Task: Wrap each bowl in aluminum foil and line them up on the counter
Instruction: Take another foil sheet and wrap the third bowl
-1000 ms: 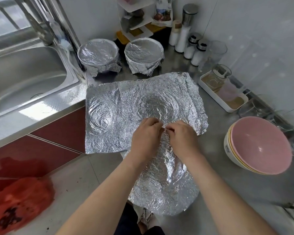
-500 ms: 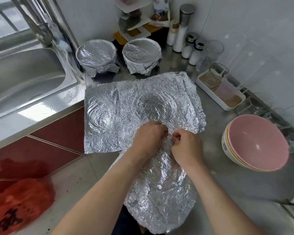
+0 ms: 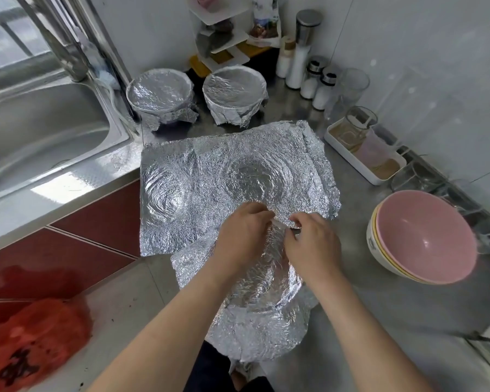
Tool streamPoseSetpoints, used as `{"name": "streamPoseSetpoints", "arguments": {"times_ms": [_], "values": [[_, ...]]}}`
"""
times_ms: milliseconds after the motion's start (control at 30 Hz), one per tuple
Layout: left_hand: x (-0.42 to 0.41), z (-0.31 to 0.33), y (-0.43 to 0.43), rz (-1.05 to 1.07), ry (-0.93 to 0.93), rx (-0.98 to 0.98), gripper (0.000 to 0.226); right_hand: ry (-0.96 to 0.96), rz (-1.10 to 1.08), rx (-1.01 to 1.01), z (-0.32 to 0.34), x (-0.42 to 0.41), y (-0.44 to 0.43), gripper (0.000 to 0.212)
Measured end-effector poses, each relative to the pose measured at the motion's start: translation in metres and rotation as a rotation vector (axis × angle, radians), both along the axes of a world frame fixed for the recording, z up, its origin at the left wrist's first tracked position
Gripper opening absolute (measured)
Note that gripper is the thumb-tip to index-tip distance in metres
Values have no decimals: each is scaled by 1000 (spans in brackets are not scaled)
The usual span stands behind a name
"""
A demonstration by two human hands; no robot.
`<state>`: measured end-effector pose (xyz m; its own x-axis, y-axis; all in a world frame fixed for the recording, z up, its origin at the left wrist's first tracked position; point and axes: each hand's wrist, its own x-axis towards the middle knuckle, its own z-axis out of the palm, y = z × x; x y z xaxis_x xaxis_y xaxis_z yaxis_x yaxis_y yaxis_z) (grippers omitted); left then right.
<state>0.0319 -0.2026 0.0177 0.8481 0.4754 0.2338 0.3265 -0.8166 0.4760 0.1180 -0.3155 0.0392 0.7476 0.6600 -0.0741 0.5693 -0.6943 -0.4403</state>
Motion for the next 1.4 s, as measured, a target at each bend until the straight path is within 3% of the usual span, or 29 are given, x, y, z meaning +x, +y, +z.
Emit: {"name": "streamPoseSetpoints", "arguments": {"times_ms": [100,367,667,867,1200,1400], "values": [[1,-4,2,13,21,30,15,4,41,28,-2,2,7,15],[-1,-9,5,30,78,81,10,-12,55,-23,-6,2,12,16],[-8,-12,6,79,142,56,14,12,57,-101,-6,-4,15,4],[0,-4,8,7,221,-23,18,27,42,-122,-3,-9,9,11],[27,5,-8,-135,239,-71,14,87,-178,-118,2,-8,-18,10],[13,11,-4,-14,111,-115,26,55,-137,-79,1,-2,-20,21]]}}
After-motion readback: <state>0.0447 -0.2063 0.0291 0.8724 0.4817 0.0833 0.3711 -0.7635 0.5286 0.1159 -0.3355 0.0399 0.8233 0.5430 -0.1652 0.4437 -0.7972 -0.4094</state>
